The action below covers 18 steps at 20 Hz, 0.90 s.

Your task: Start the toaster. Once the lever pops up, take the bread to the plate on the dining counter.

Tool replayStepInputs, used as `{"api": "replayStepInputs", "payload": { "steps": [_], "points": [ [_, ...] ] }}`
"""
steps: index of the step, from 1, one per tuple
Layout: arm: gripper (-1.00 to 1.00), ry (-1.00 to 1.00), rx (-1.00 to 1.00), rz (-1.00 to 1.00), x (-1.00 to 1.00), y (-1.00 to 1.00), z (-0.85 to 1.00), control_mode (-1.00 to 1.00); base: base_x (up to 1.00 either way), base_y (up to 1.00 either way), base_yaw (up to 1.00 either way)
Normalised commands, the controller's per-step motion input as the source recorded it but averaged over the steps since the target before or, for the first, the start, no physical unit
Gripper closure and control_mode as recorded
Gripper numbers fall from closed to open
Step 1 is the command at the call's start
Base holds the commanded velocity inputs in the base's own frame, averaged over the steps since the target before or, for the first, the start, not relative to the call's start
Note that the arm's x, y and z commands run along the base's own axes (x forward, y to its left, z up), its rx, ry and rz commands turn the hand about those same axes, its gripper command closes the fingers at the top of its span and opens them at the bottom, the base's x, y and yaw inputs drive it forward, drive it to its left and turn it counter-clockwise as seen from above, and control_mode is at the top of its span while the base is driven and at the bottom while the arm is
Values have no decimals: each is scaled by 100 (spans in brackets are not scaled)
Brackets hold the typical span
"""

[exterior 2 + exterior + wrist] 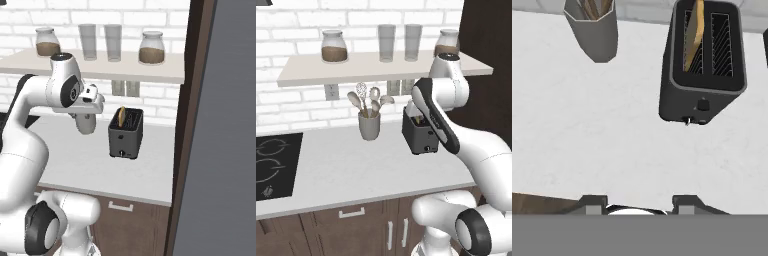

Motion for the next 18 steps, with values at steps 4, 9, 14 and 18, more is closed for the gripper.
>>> {"api": "replayStepInputs", "payload": {
  "steps": [4, 9, 14, 18],
  "points": [
    [-100, 0, 0, 0, -14, -7, -7, -100, 0, 0, 0],
    [-100, 0, 0, -6, -44, -51, -31, -100, 0, 0, 0],
    [-100, -2, 0, -8, -9, -60, -42, -100, 0, 0, 0],
    [-100, -9, 0, -7, 14, -47, -21, -100, 0, 0, 0]
  ]
}}
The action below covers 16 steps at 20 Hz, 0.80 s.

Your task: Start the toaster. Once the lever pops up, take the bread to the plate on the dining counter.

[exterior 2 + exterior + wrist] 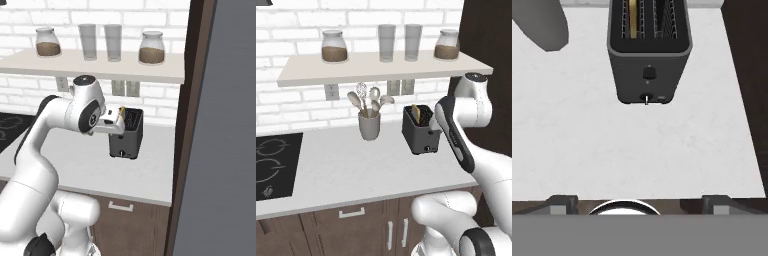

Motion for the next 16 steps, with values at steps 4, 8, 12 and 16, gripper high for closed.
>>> {"api": "replayStepInputs", "payload": {
  "steps": [4, 8, 12, 16],
  "points": [
    [-100, -8, 0, -2, 4, -5, -1, -100, 0, 0, 0],
    [-100, -1, 0, -2, 35, 7, -6, -100, 0, 0, 0],
    [-100, 0, 0, -1, 41, 10, -5, -100, 0, 0, 0],
    [-100, 0, 0, 0, 29, -5, -3, -100, 0, 0, 0]
  ]
}}
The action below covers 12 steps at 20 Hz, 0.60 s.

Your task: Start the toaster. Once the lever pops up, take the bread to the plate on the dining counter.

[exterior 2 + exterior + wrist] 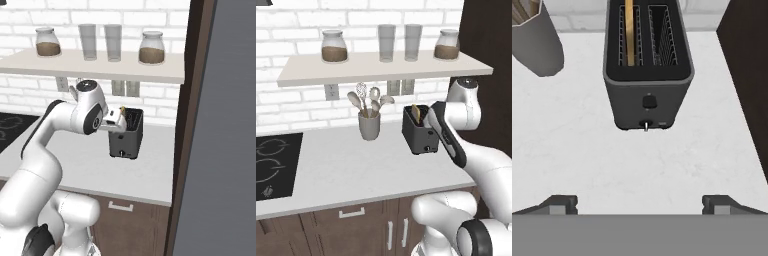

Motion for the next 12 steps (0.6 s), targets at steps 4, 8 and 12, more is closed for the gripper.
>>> {"api": "replayStepInputs", "payload": {
  "steps": [4, 8, 12],
  "points": [
    [-100, 0, 0, 0, 26, -3, -13, -100, 0, 0, 0],
    [-100, 0, 0, 0, 34, 0, -35, -100, 0, 0, 0],
    [100, 0, 0, 0, 7, -6, -44, -100, 0, 0, 0]
  ]
}}
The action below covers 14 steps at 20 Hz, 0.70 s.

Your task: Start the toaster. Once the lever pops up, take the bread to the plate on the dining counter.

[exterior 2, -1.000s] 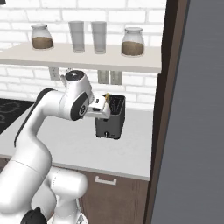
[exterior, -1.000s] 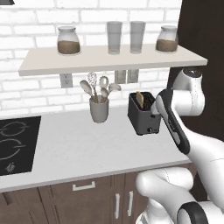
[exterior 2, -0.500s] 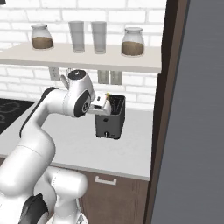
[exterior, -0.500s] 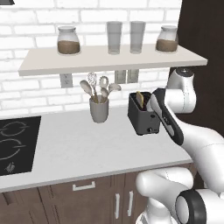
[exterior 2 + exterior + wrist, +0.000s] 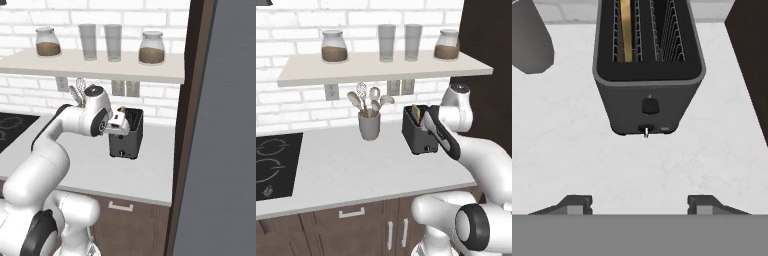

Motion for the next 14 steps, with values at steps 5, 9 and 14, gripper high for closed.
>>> {"api": "replayStepInputs", "payload": {
  "steps": [5, 9, 14],
  "points": [
    [100, 0, 0, 0, 5, -36, -7, -100, 0, 0, 0],
    [100, 1, 0, 0, 24, -19, -4, -100, 0, 0, 0],
    [100, 0, 0, 0, 18, 1, -2, -100, 0, 0, 0]
  ]
}}
